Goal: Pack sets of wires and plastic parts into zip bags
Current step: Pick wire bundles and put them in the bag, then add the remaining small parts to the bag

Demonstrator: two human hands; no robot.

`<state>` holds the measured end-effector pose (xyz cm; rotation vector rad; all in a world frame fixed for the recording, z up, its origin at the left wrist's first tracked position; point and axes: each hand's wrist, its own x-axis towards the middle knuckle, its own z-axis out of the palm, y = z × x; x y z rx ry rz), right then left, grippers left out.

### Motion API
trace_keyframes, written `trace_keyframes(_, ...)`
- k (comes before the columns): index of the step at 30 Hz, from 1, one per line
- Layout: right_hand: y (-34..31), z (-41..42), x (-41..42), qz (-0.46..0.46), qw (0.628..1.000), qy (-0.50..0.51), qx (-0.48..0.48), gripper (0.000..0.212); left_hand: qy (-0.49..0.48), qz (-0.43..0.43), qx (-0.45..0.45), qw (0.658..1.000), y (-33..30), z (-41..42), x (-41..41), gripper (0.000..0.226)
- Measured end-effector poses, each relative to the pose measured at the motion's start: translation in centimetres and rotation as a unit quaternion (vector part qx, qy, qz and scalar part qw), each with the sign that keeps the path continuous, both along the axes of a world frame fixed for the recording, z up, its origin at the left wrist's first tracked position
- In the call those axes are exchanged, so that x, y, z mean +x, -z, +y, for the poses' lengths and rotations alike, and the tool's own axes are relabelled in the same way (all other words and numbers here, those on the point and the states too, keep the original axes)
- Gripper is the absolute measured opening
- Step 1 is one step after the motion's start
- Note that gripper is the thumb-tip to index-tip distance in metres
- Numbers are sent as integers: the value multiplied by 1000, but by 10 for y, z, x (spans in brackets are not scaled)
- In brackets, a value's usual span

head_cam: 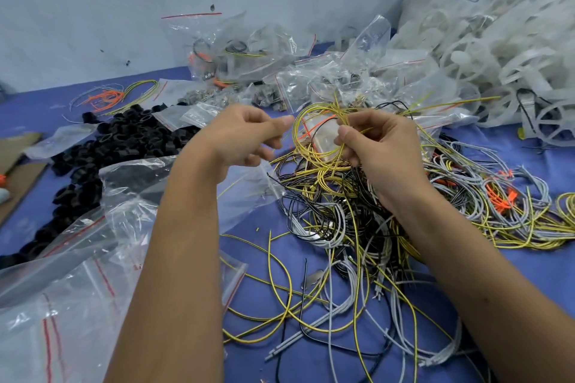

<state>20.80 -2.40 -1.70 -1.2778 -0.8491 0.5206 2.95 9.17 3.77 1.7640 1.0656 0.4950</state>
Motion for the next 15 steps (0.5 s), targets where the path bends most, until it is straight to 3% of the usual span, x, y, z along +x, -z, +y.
trace_keyframes(2, 0, -1, -1, -19, 1000, -6, -10, 18, -68, 89, 65, 992, 3, 7, -2, 36)
trace_keyframes(5, 2, -2, -5, -63, 997, 12, -35, 20, -146, 252, 166, 942, 13, 11, 1, 59)
trace_keyframes(8, 4, -2, -7, -89, 995, 19, -49, 26, -145, 291, 189, 927, 29, 8, 8, 71)
trace_keyframes(10, 4, -2, -7, -101, 993, 21, -53, 23, -146, 300, 185, 924, 39, 7, 12, 63)
trace_keyframes(15, 5, -2, -7, -86, 994, 30, -59, 21, -156, 298, 155, 929, 45, 12, 7, 15)
